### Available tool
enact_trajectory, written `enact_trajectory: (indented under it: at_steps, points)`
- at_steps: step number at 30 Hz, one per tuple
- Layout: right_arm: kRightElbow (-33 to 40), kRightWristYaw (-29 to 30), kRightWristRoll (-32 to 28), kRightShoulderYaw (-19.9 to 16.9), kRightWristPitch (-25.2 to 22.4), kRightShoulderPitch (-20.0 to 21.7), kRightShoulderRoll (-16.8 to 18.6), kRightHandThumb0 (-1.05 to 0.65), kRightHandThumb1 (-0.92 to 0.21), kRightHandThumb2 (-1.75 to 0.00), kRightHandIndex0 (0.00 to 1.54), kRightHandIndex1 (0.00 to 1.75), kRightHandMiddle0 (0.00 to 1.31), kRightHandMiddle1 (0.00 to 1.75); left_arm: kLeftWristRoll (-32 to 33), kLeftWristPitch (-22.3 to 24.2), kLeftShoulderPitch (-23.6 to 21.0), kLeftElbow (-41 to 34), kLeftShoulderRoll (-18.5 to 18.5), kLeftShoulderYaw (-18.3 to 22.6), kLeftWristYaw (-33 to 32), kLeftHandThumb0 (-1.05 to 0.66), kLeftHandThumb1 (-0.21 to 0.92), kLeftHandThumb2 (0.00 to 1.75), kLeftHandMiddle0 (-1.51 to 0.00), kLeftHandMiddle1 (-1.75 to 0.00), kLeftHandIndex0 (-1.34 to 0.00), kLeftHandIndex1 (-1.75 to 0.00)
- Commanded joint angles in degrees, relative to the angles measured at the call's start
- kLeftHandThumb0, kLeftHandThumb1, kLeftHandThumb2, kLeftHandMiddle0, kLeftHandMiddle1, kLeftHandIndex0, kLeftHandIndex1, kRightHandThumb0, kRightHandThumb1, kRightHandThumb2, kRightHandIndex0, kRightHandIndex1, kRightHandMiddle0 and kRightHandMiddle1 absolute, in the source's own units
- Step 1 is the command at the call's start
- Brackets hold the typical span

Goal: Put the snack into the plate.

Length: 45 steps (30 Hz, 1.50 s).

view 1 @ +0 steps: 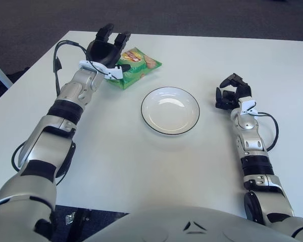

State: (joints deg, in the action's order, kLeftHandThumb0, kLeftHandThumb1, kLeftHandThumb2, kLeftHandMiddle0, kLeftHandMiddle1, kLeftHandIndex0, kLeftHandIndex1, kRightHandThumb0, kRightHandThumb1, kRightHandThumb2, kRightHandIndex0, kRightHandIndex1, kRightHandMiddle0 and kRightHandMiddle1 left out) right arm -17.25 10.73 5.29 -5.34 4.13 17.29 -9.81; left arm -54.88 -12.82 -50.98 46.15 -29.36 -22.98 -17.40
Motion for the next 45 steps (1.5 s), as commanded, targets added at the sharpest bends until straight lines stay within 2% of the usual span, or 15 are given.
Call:
enact_trajectory:
  at_steps: [1,12,26,41,45]
  points:
    - [-2.44,-0.18,0.78,0.95,-3.09,-3.95,1.45,-0.5,-0.27,-1.37,1.35,1.75,0.65,1.75,-0.9,1.49,-3.28,4.58,1.39,-2.08,-1.15,-1.05,0.92,1.16,0.0,0.0,0.0,-0.18]
    - [-2.04,-0.35,0.75,1.08,-3.35,-4.18,1.31,-0.51,-0.26,-1.38,1.35,1.75,0.66,1.75,0.21,4.49,-7.19,17.05,5.51,-6.27,-2.22,-1.05,0.92,1.14,0.0,0.0,0.0,-0.16]
    - [-2.52,-1.05,0.61,1.24,-2.26,-4.27,1.03,-0.5,-0.27,-1.37,1.35,1.75,0.65,1.75,4.16,3.82,-9.61,24.11,9.14,-7.62,0.7,-1.04,0.92,1.1,0.0,0.0,0.0,-0.07]
    - [-2.37,-1.86,0.41,1.45,-1.24,-4.74,1.11,-0.5,-0.28,-1.37,1.35,1.75,0.65,1.75,9.3,4.21,-8.28,27.08,13.04,-7.05,4.45,-1.04,0.92,1.07,-0.02,-0.01,0.0,-0.35]
    - [-2.65,-2.01,0.81,1.64,-0.31,-4.79,0.93,-0.5,-0.28,-1.37,1.35,1.75,0.65,1.75,11.03,4.48,-7.67,27.61,14.0,-6.47,5.74,-1.04,0.92,1.04,-0.03,-0.01,0.0,-0.37]
